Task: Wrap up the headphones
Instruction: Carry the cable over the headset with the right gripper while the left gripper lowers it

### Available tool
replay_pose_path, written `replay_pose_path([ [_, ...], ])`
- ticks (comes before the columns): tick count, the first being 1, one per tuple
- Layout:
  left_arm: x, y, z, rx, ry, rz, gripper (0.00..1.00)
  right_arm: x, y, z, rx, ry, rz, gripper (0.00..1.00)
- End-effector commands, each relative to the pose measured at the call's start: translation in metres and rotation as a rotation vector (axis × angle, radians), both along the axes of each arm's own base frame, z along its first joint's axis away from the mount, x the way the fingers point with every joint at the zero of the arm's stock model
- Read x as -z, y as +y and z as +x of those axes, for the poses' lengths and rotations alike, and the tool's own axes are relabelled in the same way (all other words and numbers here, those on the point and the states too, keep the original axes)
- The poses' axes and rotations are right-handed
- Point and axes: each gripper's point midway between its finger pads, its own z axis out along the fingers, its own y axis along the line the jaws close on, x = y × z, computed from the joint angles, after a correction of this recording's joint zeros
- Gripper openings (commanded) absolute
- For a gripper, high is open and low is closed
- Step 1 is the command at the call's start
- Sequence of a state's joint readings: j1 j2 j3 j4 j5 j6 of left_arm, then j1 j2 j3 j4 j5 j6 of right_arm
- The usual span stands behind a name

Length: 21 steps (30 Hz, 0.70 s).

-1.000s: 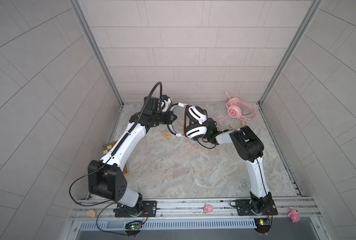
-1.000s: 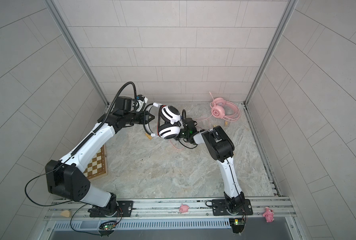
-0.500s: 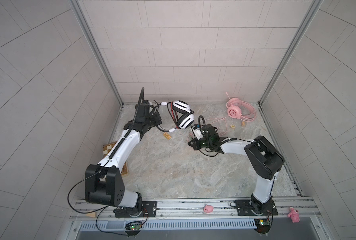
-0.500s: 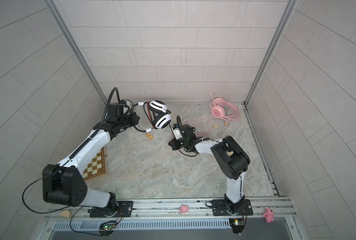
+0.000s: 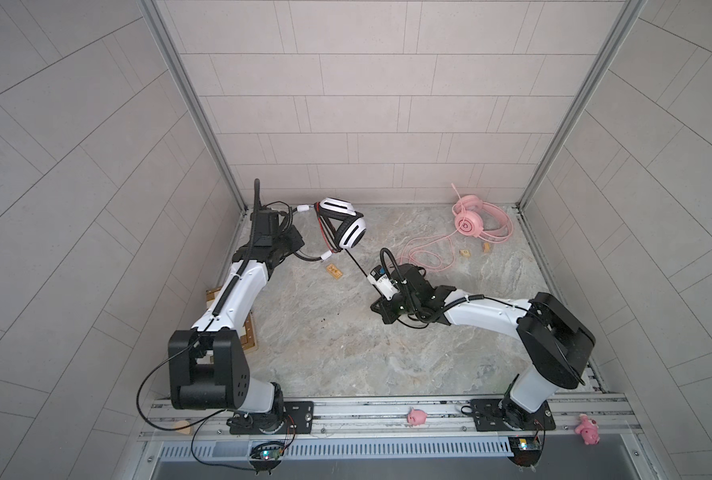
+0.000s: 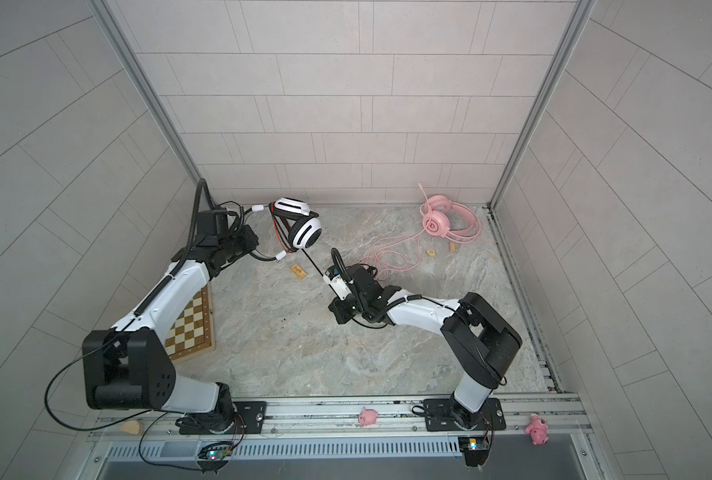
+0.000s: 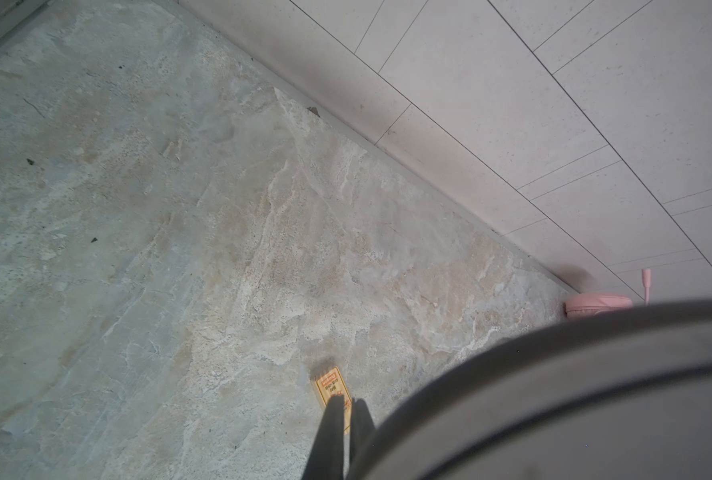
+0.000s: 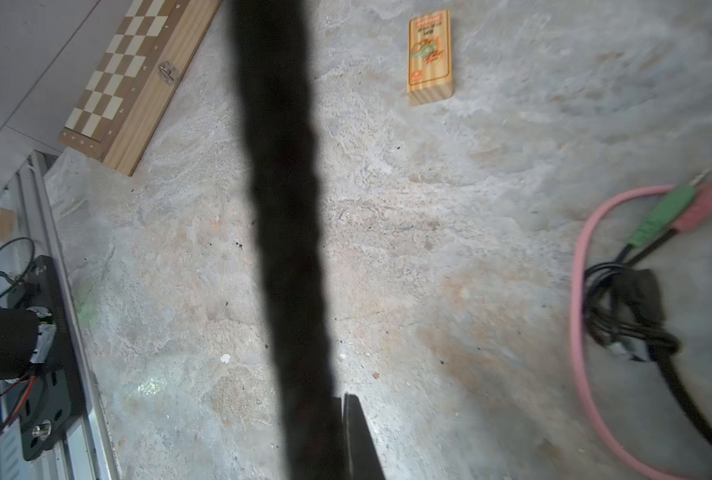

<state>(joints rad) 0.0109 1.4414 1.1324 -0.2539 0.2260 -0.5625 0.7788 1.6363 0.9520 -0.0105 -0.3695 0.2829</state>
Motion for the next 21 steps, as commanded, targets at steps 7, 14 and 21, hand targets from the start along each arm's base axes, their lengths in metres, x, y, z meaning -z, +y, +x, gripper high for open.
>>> replay_pose_path([
  [7, -0.032, 0.024, 0.0, -0.136, -0.034, 0.124, 0.0, -0.034, -0.028, -0.014, -0.039, -0.121, -0.251, 0.02],
  [14, -0.029, -0.012, -0.002, 0.001, 0.039, 0.312, 0.0, -0.116, -0.058, 0.025, 0.08, -0.404, -0.322, 0.05],
  [21, -0.015, -0.093, -0.014, 0.35, 0.109, 0.513, 0.0, -0.174, -0.091, 0.071, 0.212, -0.495, -0.316, 0.07],
])
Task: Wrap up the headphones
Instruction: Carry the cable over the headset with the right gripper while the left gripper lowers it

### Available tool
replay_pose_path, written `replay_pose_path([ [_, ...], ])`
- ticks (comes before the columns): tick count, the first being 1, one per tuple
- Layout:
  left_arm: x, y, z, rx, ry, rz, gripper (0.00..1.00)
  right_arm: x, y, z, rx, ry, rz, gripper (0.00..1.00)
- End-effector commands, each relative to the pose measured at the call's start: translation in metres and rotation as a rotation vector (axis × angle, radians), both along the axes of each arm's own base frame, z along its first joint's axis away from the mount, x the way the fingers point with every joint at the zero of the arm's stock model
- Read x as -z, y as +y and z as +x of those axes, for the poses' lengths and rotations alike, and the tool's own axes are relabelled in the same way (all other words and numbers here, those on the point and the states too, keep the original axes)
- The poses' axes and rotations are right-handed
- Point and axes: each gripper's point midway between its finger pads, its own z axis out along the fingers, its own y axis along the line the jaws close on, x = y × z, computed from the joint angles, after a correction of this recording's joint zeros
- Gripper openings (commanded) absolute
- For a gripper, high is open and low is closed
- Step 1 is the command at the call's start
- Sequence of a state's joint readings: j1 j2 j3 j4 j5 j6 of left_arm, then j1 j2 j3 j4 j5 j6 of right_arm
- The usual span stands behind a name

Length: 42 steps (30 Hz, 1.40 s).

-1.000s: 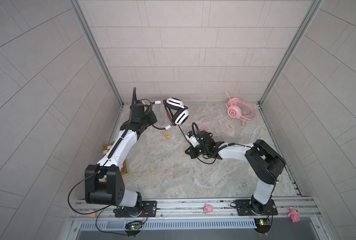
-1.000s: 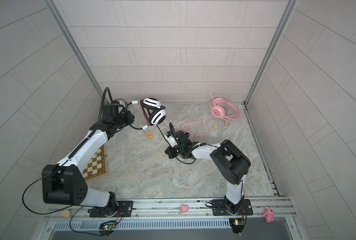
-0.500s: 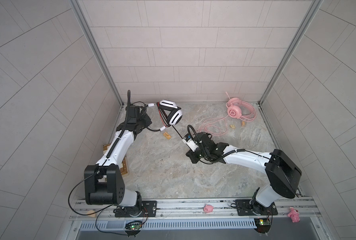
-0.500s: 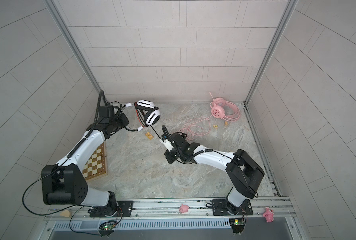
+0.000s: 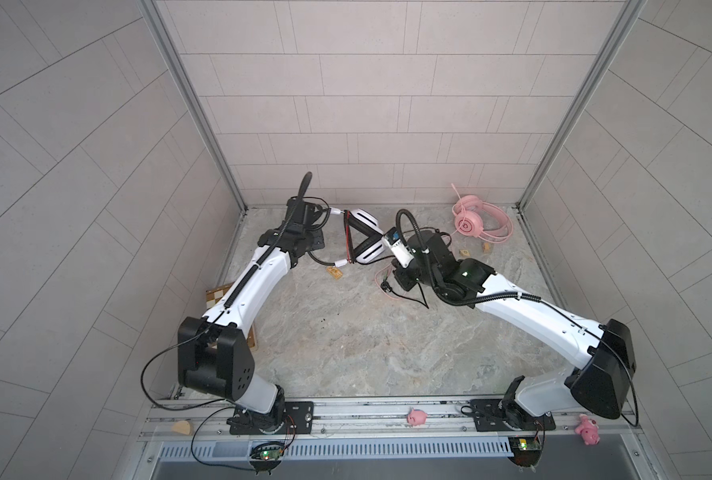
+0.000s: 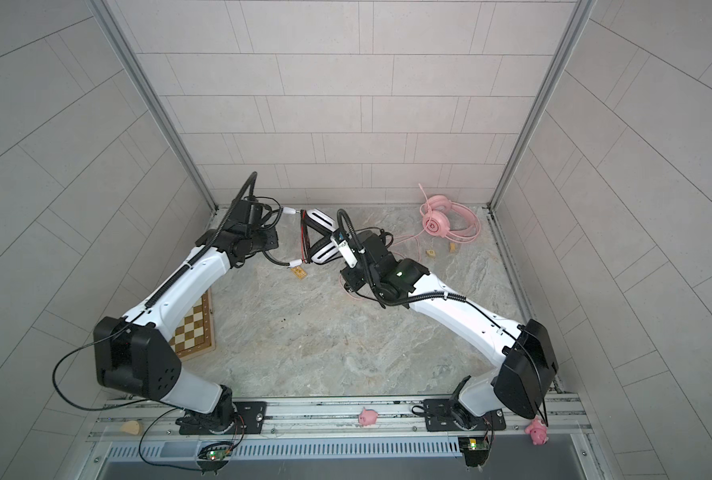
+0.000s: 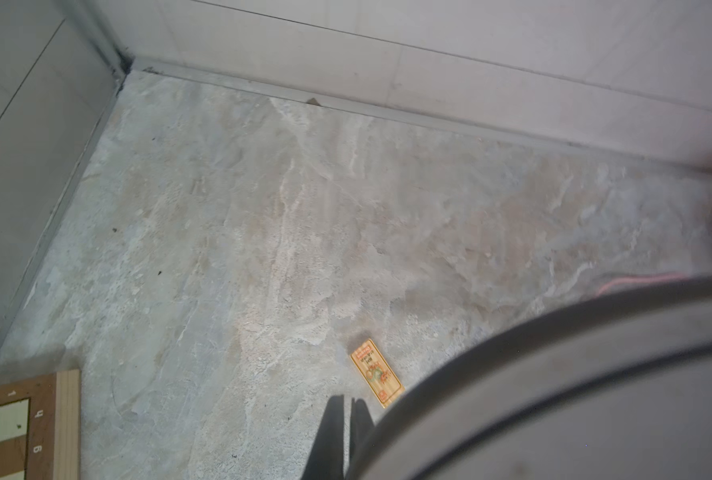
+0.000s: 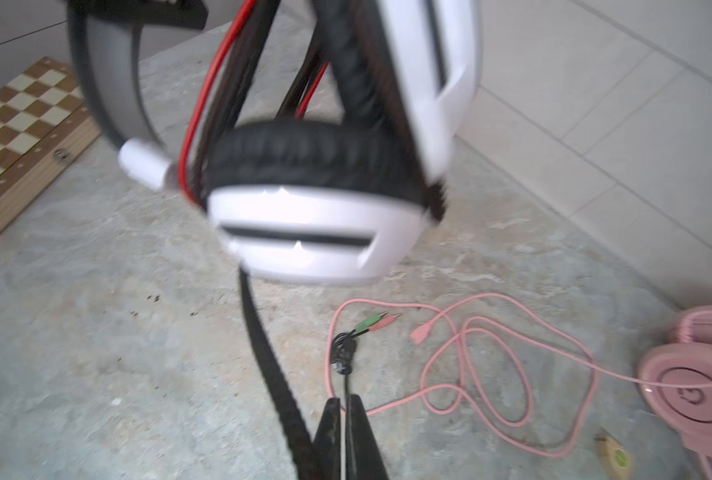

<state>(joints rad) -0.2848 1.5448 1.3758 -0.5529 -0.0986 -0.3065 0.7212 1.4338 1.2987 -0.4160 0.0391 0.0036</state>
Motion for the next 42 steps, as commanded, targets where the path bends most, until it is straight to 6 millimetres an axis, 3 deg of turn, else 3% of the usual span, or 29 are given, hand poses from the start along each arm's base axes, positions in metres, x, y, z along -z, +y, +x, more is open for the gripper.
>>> replay_pose_path([
  [1, -0.004, -0.033, -0.007, 0.177, 0.041, 0.092, 0.0, -0.024, -0.023, 0.015, 0.052, -0.07, -0.082, 0.07],
  [6, 0.01, -0.082, -0.022, 0.386, 0.133, 0.031, 0.0, -0.051, -0.045, 0.037, 0.109, -0.127, -0.097, 0.08],
  [10, 0.014, -0.109, -0.035, 0.499, 0.159, 0.005, 0.0, -0.066, -0.057, 0.052, 0.148, -0.141, -0.07, 0.09],
  [17, 0.011, -0.133, -0.049, 0.605, 0.171, 0.014, 0.0, -0.075, -0.054, 0.068, 0.138, -0.144, -0.034, 0.1],
  [22, 0.0, -0.138, -0.054, 0.637, 0.134, -0.024, 0.0, -0.056, -0.066, 0.088, 0.172, -0.098, -0.017, 0.1],
  [27, -0.017, -0.146, -0.059, 0.675, 0.074, -0.077, 0.0, -0.022, -0.069, 0.104, 0.193, -0.029, 0.023, 0.13],
  [35, -0.053, -0.155, -0.068, 0.713, -0.087, -0.208, 0.0, 0.029, -0.06, 0.119, 0.166, 0.092, 0.183, 0.21],
  [42, -0.076, -0.154, -0.071, 0.722, -0.147, -0.321, 0.0, 0.058, -0.045, 0.134, 0.126, 0.173, 0.441, 0.21],
])
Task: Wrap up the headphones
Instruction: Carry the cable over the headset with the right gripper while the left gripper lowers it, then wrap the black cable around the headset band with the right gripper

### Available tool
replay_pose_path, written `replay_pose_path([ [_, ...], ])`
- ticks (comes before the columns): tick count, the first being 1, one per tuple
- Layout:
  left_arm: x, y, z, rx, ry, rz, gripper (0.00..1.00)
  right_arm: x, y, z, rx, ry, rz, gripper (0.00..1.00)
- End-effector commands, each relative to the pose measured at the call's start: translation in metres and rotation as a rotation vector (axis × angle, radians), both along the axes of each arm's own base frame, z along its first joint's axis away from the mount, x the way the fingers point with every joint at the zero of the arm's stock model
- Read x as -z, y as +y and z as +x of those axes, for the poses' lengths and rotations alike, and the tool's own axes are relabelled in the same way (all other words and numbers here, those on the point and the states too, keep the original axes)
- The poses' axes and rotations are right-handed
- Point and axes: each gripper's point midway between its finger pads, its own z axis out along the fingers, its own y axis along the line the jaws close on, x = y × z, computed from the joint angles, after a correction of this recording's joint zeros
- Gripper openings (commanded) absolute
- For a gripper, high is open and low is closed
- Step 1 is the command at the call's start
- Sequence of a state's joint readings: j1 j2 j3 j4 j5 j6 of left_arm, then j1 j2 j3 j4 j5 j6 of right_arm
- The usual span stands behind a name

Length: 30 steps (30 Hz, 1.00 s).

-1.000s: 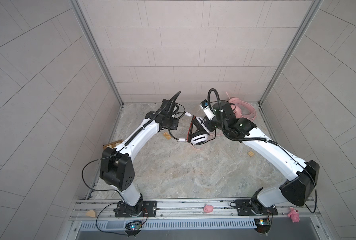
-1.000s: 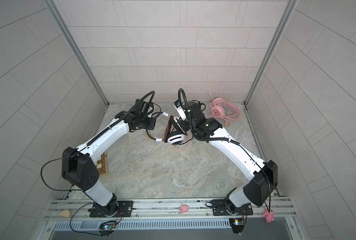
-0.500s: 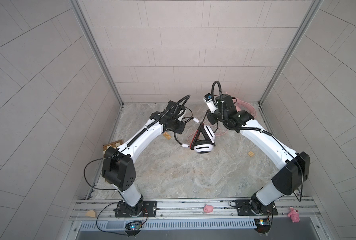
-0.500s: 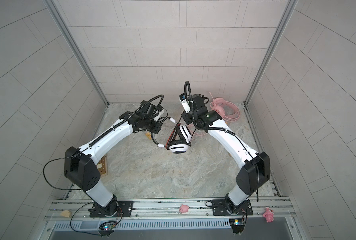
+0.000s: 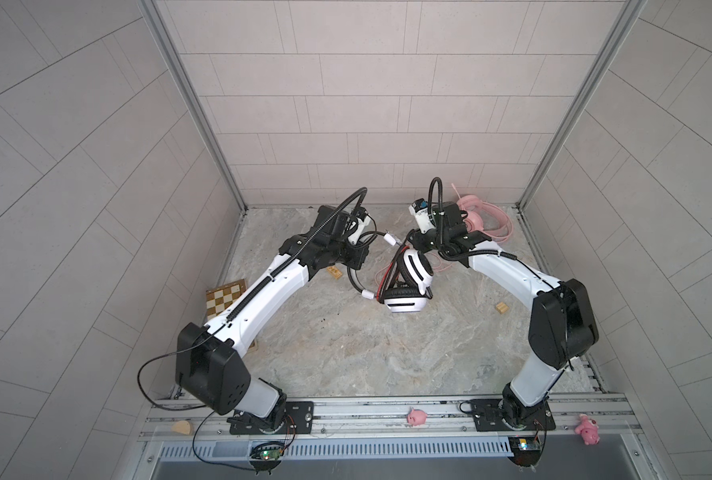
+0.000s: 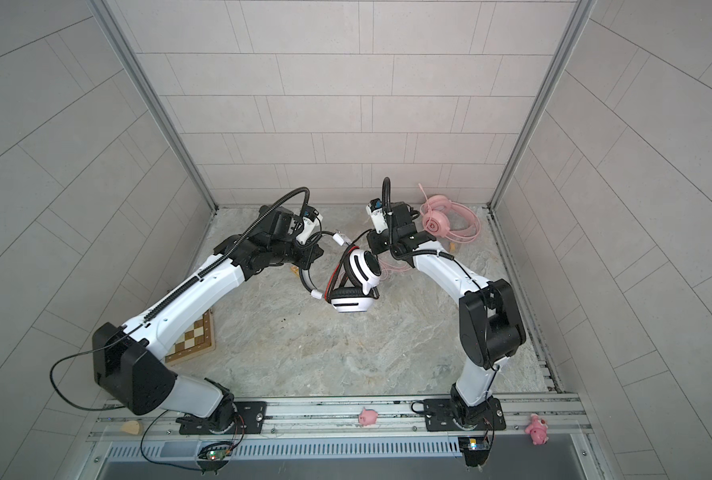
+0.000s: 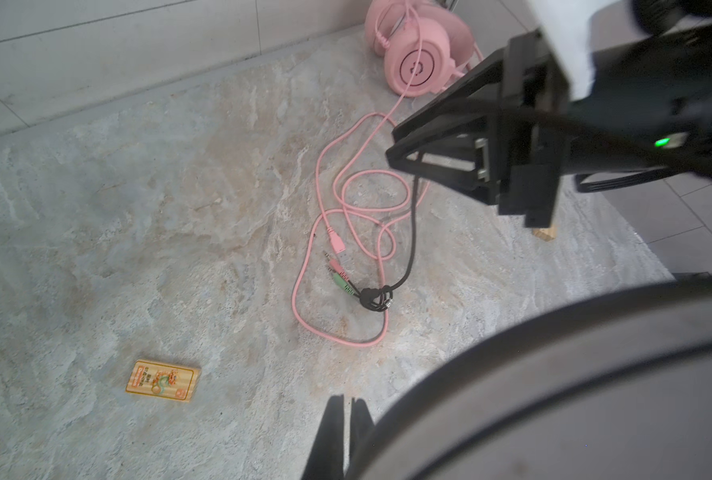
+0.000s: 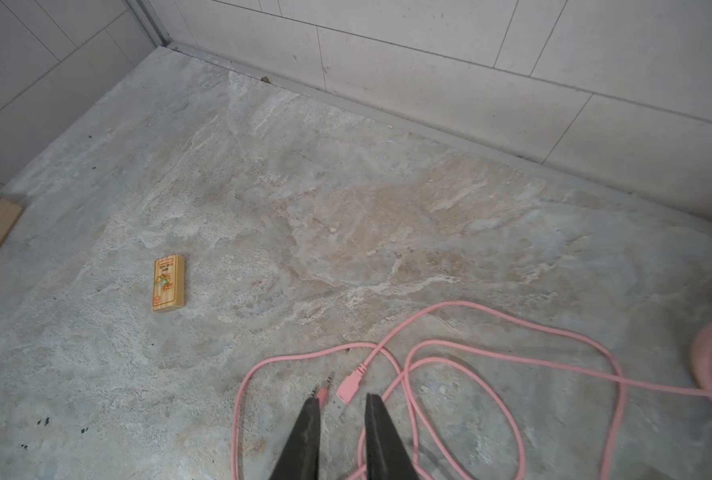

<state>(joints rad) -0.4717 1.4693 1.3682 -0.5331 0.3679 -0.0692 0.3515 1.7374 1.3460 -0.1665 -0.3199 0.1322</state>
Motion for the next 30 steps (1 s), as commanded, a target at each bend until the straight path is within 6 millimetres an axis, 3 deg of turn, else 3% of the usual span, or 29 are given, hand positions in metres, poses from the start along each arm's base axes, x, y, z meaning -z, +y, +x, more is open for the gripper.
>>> replay_pose_path([
  [1, -0.044, -0.013, -0.002, 0.043, -0.058, -0.178, 0.0, -0.003, 0.014, 0.014, -0.013, -0.002, 0.21, 0.21],
  [8, -0.056, -0.01, -0.004, 0.045, -0.074, -0.218, 0.0, 0.042, 0.018, 0.032, 0.043, 0.055, 0.295, 0.18],
  [15, -0.058, -0.004, 0.001, 0.023, -0.067, -0.248, 0.0, 0.071, 0.016, 0.036, 0.096, 0.082, 0.324, 0.15],
  [30, -0.064, 0.014, 0.014, -0.051, -0.091, -0.308, 0.0, 0.121, 0.024, 0.011, 0.112, 0.162, 0.344, 0.17],
])
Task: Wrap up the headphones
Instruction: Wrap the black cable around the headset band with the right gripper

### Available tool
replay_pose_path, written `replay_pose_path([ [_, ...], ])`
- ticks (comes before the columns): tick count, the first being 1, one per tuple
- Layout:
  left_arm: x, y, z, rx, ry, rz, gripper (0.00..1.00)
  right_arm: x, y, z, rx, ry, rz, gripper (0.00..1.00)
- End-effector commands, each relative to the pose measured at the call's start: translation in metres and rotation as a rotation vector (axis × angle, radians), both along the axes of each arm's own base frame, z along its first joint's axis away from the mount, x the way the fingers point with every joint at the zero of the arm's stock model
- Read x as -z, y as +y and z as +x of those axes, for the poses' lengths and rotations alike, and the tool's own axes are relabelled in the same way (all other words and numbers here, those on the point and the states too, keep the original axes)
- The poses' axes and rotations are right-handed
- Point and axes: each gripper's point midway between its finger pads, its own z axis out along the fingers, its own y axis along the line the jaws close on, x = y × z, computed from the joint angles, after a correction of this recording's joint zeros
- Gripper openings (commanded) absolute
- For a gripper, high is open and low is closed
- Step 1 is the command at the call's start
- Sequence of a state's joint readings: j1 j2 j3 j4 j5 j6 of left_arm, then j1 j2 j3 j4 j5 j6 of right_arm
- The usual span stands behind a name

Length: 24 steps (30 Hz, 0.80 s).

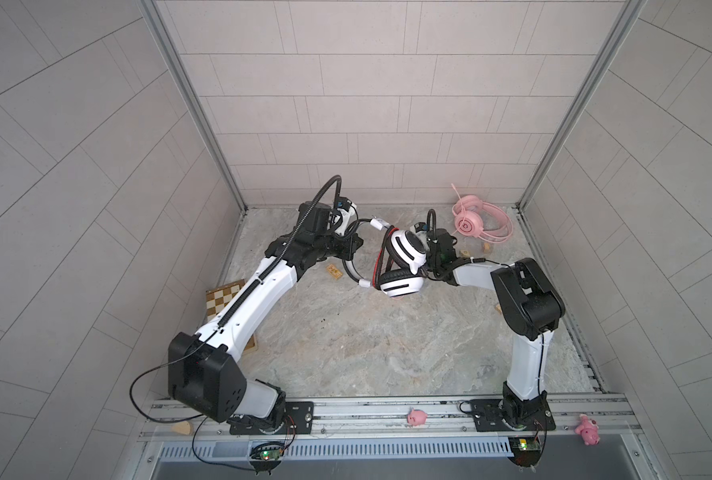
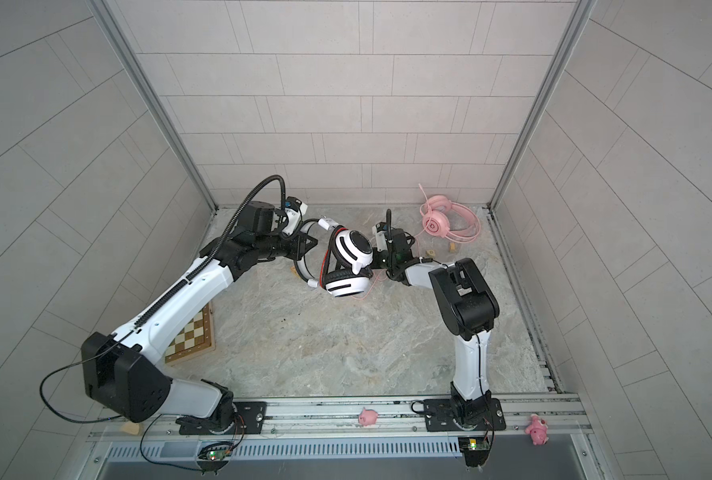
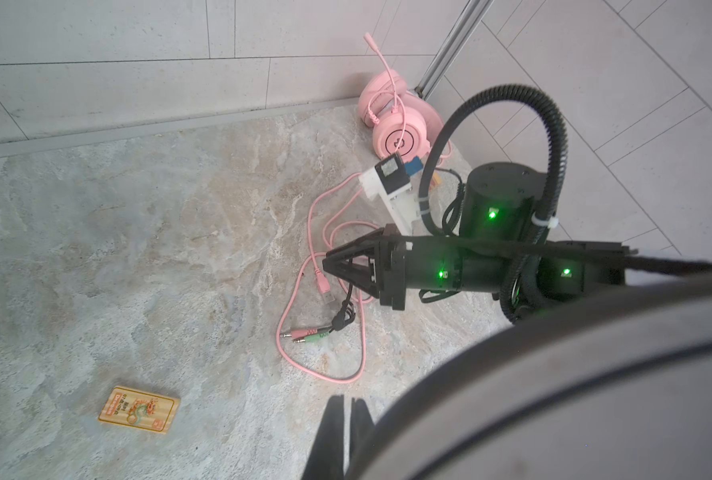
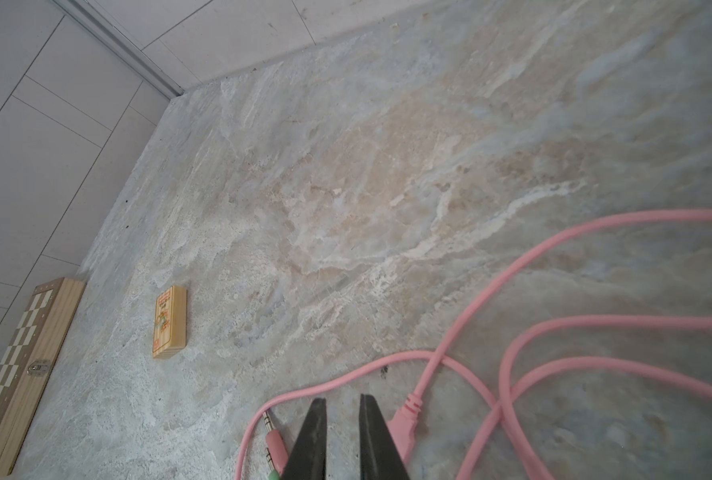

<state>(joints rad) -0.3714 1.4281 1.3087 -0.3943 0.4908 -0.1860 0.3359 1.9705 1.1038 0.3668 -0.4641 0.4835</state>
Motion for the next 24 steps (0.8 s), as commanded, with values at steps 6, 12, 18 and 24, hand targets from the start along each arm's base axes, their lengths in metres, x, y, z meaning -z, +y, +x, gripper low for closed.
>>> replay_pose_path([
  [6, -0.047, 0.005, 0.004, -0.019, -0.092, -0.178, 0.0, 0.022, 0.015, -0.003, 0.006, 0.024, 0.033, 0.19],
  [12, -0.051, 0.021, 0.011, -0.068, -0.1, -0.203, 0.0, 0.031, 0.021, -0.001, 0.009, 0.042, 0.062, 0.19],
  [18, -0.054, 0.054, 0.024, -0.2, -0.116, -0.227, 0.0, 0.029, 0.019, -0.01, 0.006, 0.046, 0.054, 0.17],
  [24, -0.037, 0.101, 0.036, -0.423, -0.062, -0.149, 0.0, 0.014, 0.034, -0.022, -0.064, 0.053, 0.029, 0.05],
])
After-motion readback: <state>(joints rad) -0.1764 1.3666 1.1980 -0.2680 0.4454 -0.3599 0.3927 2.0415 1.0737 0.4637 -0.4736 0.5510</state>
